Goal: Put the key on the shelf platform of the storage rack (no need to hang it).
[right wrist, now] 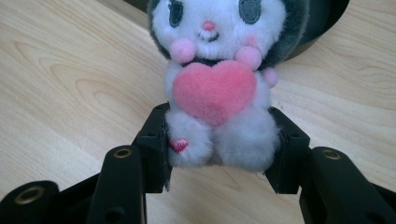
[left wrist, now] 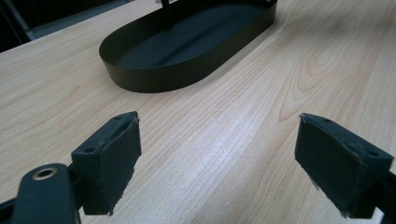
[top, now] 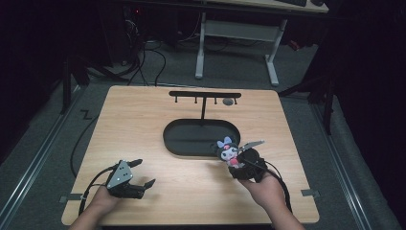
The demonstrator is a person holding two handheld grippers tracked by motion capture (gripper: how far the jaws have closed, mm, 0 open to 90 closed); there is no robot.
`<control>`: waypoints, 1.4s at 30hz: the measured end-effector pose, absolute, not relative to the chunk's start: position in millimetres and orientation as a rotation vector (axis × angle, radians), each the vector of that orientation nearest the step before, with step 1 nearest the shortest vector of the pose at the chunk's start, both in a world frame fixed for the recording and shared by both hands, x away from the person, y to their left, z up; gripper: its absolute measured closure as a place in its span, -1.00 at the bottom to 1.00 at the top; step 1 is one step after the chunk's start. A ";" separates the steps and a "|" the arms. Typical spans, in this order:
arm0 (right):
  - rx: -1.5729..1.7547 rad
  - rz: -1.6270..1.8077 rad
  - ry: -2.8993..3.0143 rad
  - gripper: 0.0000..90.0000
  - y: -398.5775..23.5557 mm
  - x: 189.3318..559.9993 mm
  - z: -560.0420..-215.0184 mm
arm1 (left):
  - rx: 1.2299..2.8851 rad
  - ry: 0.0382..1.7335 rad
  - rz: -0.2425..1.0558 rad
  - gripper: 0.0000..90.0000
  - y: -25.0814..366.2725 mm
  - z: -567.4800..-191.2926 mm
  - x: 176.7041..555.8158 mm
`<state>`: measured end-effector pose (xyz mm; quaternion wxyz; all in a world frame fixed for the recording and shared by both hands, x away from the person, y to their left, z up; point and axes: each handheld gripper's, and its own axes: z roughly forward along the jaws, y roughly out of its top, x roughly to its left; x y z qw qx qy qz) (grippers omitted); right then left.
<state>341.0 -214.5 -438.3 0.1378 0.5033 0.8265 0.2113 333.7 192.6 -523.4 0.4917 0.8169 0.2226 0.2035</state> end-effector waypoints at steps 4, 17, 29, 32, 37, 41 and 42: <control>1.458 0.623 2.382 0.12 -212.2 347.3 -437.9 | 1.983 0.541 0.493 -0.66 192.8 -523.3 333.7; 1.485 0.635 2.366 0.12 -207.0 368.4 -442.0 | 1.982 0.541 0.491 -0.66 193.1 -523.2 333.8; 1.478 0.634 2.364 0.12 -198.1 388.4 -442.9 | 1.979 0.540 0.494 -0.66 193.6 -523.2 333.4; 1.480 0.629 2.363 0.12 -197.4 392.5 -444.0 | 1.978 0.542 0.493 -0.66 193.9 -523.1 333.4; 1.499 0.628 2.354 0.12 -197.9 399.6 -446.1 | 1.979 0.538 0.493 -0.66 193.8 -523.2 333.2; 1.517 0.628 2.343 0.12 -198.1 404.9 -448.5 | 1.978 0.540 0.495 -0.66 193.8 -523.2 333.4; 1.516 0.623 2.342 0.12 -198.1 406.3 -448.6 | 1.977 0.540 0.495 -0.66 193.7 -523.3 333.3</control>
